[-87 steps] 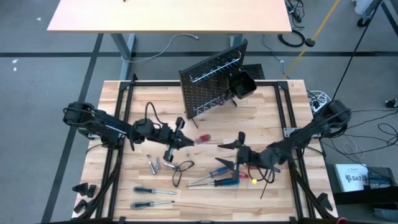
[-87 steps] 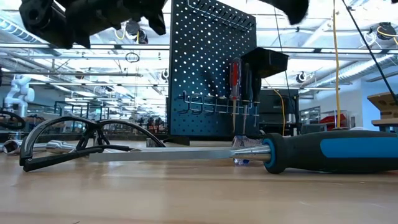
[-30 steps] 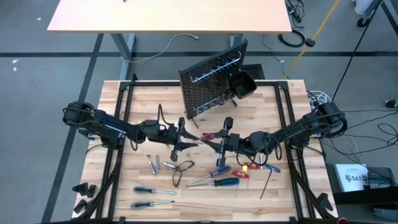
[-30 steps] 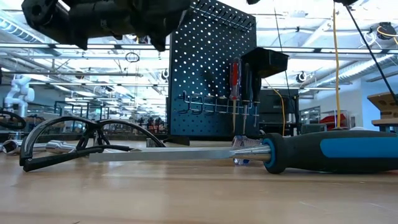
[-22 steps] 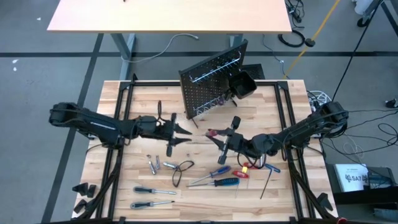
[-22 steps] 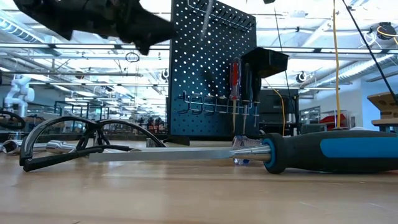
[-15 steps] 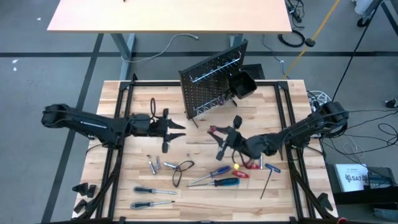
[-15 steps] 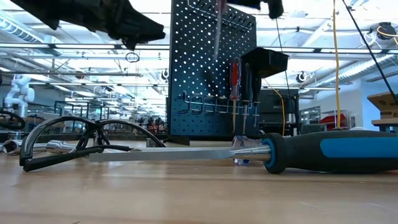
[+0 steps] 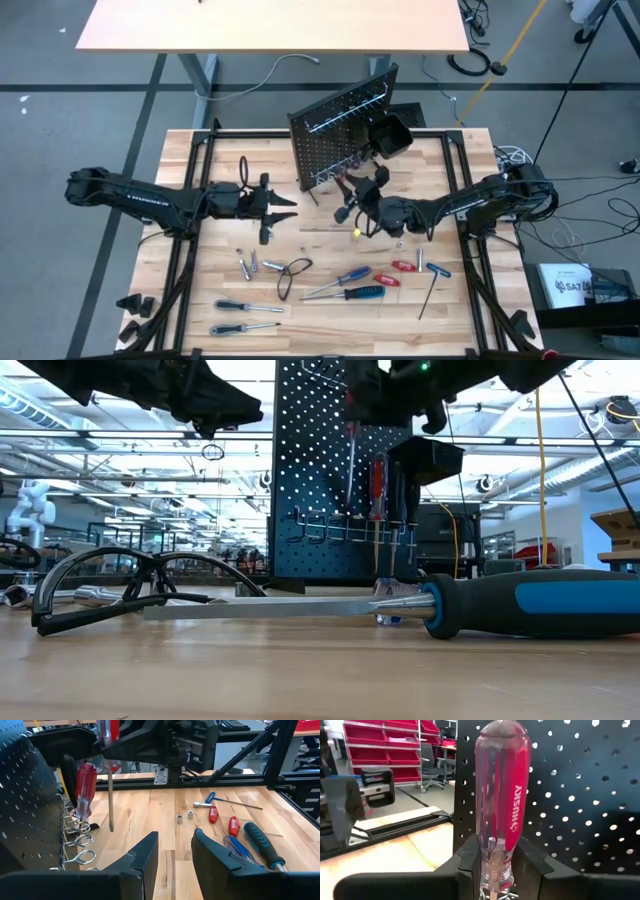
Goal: Hang tools onto peg board
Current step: Hang the red screwdriver on the peg board
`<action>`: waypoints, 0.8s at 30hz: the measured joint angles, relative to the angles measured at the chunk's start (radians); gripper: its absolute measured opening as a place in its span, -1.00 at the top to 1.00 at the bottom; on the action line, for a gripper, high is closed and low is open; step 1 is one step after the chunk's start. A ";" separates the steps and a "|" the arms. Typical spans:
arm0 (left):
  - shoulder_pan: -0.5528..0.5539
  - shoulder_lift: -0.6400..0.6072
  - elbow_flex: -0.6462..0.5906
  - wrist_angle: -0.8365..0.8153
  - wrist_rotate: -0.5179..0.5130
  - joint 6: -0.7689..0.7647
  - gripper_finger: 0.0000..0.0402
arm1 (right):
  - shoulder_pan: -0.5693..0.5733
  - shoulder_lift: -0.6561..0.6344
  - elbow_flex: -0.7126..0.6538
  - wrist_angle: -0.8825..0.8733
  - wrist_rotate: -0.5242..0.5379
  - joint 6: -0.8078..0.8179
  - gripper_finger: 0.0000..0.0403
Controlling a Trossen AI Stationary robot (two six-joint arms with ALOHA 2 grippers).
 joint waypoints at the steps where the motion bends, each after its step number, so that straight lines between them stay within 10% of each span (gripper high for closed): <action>1: 0.000 0.000 0.000 -0.001 0.000 0.000 0.40 | -0.005 0.000 0.000 -0.003 -0.012 0.014 0.66; 24: 0.000 0.000 0.000 -0.003 -0.003 0.001 0.40 | -0.075 0.090 0.000 -0.025 0.005 0.071 0.66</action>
